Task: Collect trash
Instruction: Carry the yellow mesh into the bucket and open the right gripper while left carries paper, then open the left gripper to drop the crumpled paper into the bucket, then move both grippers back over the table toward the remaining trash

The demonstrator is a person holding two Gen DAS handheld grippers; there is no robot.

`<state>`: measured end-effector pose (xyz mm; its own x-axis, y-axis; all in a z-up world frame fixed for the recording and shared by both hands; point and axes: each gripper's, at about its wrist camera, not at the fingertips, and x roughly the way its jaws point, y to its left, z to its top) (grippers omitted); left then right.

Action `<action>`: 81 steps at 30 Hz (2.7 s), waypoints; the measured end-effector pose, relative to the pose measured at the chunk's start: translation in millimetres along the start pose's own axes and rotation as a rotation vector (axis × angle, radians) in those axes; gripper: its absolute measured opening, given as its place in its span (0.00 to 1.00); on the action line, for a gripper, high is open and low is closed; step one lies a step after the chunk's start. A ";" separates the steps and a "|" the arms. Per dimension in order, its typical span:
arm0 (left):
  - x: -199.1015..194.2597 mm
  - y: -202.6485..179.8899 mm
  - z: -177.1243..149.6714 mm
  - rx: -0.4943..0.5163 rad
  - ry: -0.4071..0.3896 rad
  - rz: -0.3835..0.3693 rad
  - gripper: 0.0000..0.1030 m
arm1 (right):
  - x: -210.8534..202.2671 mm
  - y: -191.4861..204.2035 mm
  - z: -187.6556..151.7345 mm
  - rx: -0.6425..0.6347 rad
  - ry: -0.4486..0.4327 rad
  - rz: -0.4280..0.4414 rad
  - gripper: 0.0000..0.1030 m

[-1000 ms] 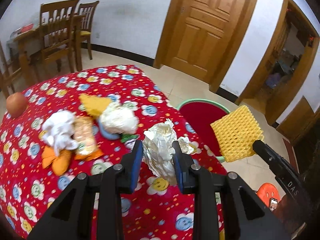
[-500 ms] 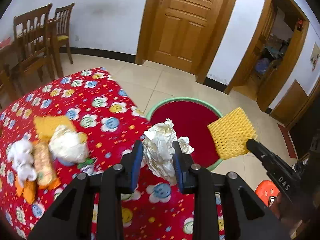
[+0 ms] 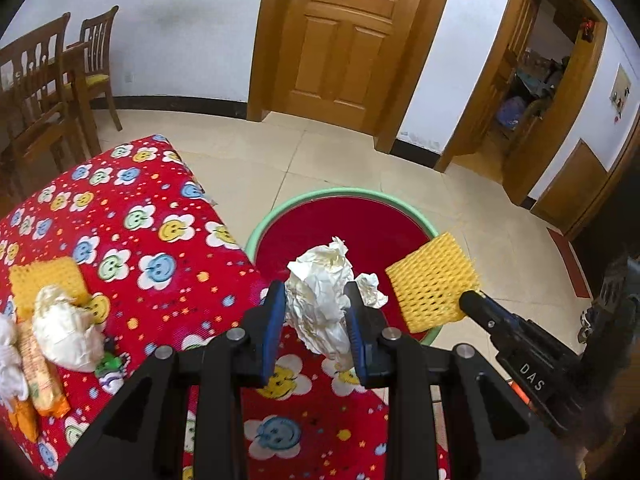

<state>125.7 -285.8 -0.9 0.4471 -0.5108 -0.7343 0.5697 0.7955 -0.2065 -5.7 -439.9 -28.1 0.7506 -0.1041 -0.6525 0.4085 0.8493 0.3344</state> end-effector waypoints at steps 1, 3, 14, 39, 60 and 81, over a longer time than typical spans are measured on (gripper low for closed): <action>2.6 -1.1 0.7 0.001 0.003 0.000 0.29 | 1.9 -1.6 0.2 0.004 0.004 0.000 0.13; 7.6 -2.6 1.1 0.007 0.008 0.000 0.29 | 4.5 -5.0 0.4 0.009 0.010 -0.005 0.13; 27.4 -5.0 -0.1 0.011 0.042 -0.003 0.29 | 6.2 -13.0 0.7 0.051 0.017 -0.002 0.27; 18.0 -3.5 -5.4 -0.003 0.036 0.033 0.61 | -12.7 -14.2 0.0 0.067 -0.005 0.010 0.27; -62.7 55.6 -31.0 -0.129 -0.049 0.171 0.67 | -39.4 34.2 -2.5 0.005 -0.018 0.092 0.46; -134.7 156.3 -52.8 -0.264 -0.118 0.370 0.67 | -32.0 133.1 -11.8 -0.142 0.036 0.229 0.51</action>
<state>118.1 -75.5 31.6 0.6711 -0.1990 -0.7142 0.1691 0.9790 -0.1138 18.5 -317.4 29.3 0.7950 0.1155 -0.5955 0.1515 0.9128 0.3793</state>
